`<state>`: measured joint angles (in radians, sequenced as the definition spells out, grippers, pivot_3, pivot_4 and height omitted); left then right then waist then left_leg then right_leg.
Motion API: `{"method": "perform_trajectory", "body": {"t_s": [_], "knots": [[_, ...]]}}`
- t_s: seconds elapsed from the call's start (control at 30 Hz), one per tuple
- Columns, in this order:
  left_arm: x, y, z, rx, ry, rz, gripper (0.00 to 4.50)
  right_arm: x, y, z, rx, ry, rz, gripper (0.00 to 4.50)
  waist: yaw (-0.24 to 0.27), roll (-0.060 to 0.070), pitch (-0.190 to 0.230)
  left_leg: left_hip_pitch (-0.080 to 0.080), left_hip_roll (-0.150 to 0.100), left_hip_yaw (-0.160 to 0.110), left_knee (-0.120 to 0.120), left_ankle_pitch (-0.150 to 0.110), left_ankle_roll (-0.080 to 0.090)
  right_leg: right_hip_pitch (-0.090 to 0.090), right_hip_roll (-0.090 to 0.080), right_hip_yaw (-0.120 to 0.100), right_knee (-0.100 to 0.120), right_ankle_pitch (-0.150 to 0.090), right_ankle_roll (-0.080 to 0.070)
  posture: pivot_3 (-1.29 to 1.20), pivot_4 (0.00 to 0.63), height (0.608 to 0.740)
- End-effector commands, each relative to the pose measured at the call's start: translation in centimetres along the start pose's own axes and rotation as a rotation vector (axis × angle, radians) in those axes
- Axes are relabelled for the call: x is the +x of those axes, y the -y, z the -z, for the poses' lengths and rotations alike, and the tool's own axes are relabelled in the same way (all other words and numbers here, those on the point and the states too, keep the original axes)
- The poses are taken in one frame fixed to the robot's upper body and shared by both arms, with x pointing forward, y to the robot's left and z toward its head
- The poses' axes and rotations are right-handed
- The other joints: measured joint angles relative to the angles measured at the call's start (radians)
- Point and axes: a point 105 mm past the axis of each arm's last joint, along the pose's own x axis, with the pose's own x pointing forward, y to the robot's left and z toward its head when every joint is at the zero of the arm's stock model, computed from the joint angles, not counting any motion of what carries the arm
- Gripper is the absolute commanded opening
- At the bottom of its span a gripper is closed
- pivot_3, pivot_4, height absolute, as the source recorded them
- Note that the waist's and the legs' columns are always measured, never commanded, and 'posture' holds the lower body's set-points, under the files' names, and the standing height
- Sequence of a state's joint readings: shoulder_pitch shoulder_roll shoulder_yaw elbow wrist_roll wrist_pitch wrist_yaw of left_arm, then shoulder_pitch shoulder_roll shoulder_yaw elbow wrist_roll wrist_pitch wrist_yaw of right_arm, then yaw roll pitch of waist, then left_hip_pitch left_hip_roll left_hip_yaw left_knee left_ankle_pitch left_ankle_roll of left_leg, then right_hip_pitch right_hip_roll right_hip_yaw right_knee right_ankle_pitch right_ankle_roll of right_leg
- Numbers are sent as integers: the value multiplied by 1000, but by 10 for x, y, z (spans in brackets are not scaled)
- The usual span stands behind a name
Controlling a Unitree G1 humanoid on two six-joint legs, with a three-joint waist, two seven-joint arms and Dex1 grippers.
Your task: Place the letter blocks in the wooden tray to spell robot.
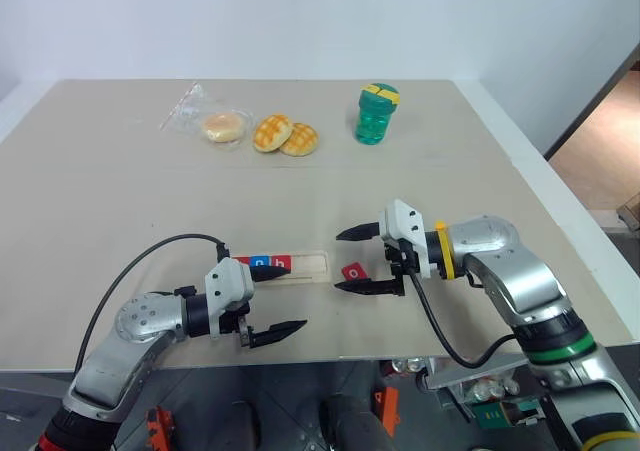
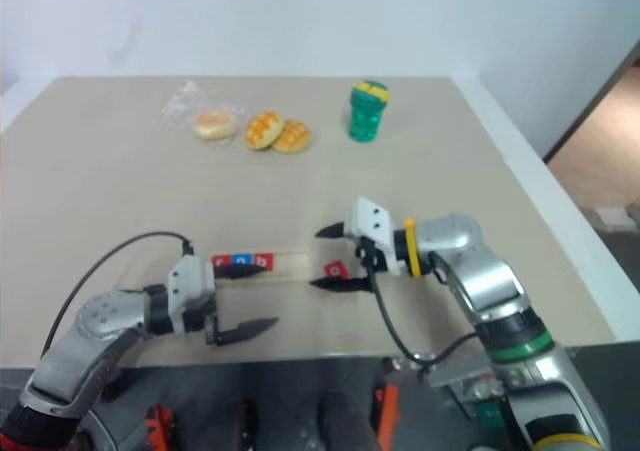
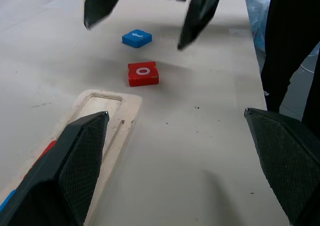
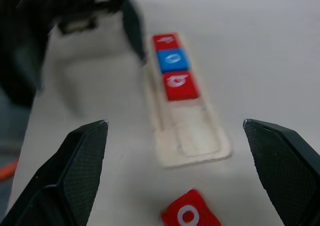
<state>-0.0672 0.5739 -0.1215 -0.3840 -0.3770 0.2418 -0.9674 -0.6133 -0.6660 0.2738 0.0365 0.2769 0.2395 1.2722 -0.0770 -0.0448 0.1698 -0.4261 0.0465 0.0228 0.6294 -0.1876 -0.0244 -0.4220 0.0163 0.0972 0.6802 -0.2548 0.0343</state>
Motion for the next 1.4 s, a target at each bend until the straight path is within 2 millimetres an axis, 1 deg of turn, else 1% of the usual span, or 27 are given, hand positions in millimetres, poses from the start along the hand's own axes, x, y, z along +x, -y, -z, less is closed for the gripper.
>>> {"method": "perform_trajectory", "body": {"t_s": [0.03, 0.2, 0.3, 0.33, 0.43, 0.57, 0.77, 0.97, 1.27, 1.3, 1.33, 1.4], "knots": [[-1, 3, -8, 29, 16, -6, 4500, -4, 6, 6, -87, -20, -59, 4468, 2, 0, 0, 0, 0, 0, 1, 0, 0, 0, 0, 0, 0, 0, 0, 0, 150, 740], [-2, 3, -7, 22, 17, -38, 4500, 0, 6, 24, -95, -42, -101, 4468, 3, 0, 0, 0, 0, 0, 0, 0, 0, 0, 0, 1, 0, 0, 0, 0, 150, 740], [-3, 2, -7, 19, 18, -54, 4500, 4, 5, 28, -99, -35, -115, 4468, 3, 0, 0, 0, 0, 0, 0, 0, 0, 0, 0, 1, 0, 1, -1, 0, 150, 740], [-3, 2, -7, 19, 16, -56, 4500, 6, 5, 31, -91, -37, -117, 4226, 3, 0, 0, 0, 0, 0, 1, 0, 0, 0, 0, 1, 0, 1, -1, 0, 150, 740], [-3, 1, -6, 19, 14, -63, 4500, 9, 5, 40, -64, -55, -114, 4226, 3, 0, 0, 2, 1, 1, 1, 0, 0, 1, 0, 1, 1, 1, -1, 0, 150, 740], [-3, 1, -8, 17, 23, -70, 4500, 8, 5, 49, -18, -69, -104, 4226, 3, 0, 0, 2, 1, 1, 2, 0, 0, 2, 0, 1, 1, 2, -1, 0, 150, 740], [-3, 2, -7, 12, 27, -68, 4500, 7, -1, 49, 59, -46, -86, 4226, 3, 0, 0, 3, 1, 2, 3, 0, 0, 3, 0, 1, 1, 2, -1, 0, 150, 740], [-2, 1, -6, 13, 23, -61, 4500, 0, -13, 50, 84, -61, -65, 4226, 6, 1, 0, 3, 1, 2, 3, 0, 0, 4, 0, 1, 1, 2, -1, 0, 150, 740], [-1, -2, -4, 18, 19, -39, 4500, -4, -27, 45, 125, -55, 14, 4226, 8, 1, 0, 4, 1, 2, 4, 0, 0, 4, 0, 1, 1, 2, 0, 0, 150, 740], [-1, -1, -4, 15, 21, -30, 4500, -3, -28, 45, 142, -51, 31, 4062, 7, 1, 0, 4, 0, 2, 4, 0, 0, 4, 0, 1, 1, 2, 0, 0, 150, 740], [-1, 0, -5, 9, 24, -20, 4500, -2, -28, 45, 155, -52, 50, 3616, 8, 1, 0, 4, 1, 2, 4, 0, 0, 4, 0, 1, 1, 2, 0, 0, 150, 740], [0, 1, -5, -4, 30, -4, 4500, -1, -26, 46, 178, -56, 84, 3054, 8, 1, 0, 4, 0, 2, 4, 0, 0, 4, 0, 1, 1, 2, 0, 0, 150, 740]]}}
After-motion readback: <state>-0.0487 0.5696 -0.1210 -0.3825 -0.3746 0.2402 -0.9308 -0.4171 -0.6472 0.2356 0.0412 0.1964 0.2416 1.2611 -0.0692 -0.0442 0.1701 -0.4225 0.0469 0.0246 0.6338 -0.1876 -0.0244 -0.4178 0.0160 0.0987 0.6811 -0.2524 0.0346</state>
